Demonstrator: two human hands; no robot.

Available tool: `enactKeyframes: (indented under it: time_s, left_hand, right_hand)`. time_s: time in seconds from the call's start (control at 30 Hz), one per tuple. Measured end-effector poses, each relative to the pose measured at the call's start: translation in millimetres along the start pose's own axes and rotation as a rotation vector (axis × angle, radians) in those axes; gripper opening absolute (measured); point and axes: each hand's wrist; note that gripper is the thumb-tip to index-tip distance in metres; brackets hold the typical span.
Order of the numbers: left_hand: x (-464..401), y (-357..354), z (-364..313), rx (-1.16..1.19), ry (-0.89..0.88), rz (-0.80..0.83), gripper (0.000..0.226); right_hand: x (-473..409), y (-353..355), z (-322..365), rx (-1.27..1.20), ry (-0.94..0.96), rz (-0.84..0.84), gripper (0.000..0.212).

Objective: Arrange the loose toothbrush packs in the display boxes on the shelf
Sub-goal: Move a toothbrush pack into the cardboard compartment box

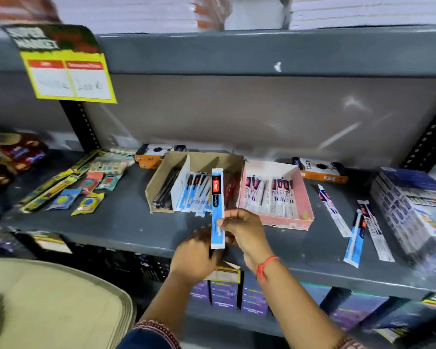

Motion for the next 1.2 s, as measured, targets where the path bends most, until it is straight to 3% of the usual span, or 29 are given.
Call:
enactKeyframes:
  time_s: [0.2,0.47,0.6,0.73,1.07,1.2]
  left_hand:
    - [0,12,56,-0.022,0.117,-0.085,0.050]
    - [-9,27,112,-0.087,0.183,-0.157,0.058]
    - [-11,23,116,-0.081,0.181,-0.149,0.055]
    - [-11,22,119,-0.051,0.190,-0.157,0.055]
    - [-14,22,123,-0.060,0.169,-0.151,0.052]
    - [-15,21,125,-0.066,0.165,-0.149,0.052]
  right_hand:
    - [-31,-46,-8,0.119,0.032,-0.105,0.032]
    - [-71,-82,-4,0.220,0.005,-0.103,0.041]
    - [-88,-95,-1,0.367,-0.008,-0.167,0.028]
    - [-95,-94,7,0.516,0.006,-0.187,0.031]
    - [-123,-106,26,1.043,0.020,-0.068,0.033]
    - [-120,-106,21,1.038,0.017,-0.091,0.021]
Point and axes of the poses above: each hand's wrist, its own x-axis away from the middle knuckle, its own y-axis out of the back of the hand, z = x × y, and after that the axes turned 10 degrees about x, right-handed
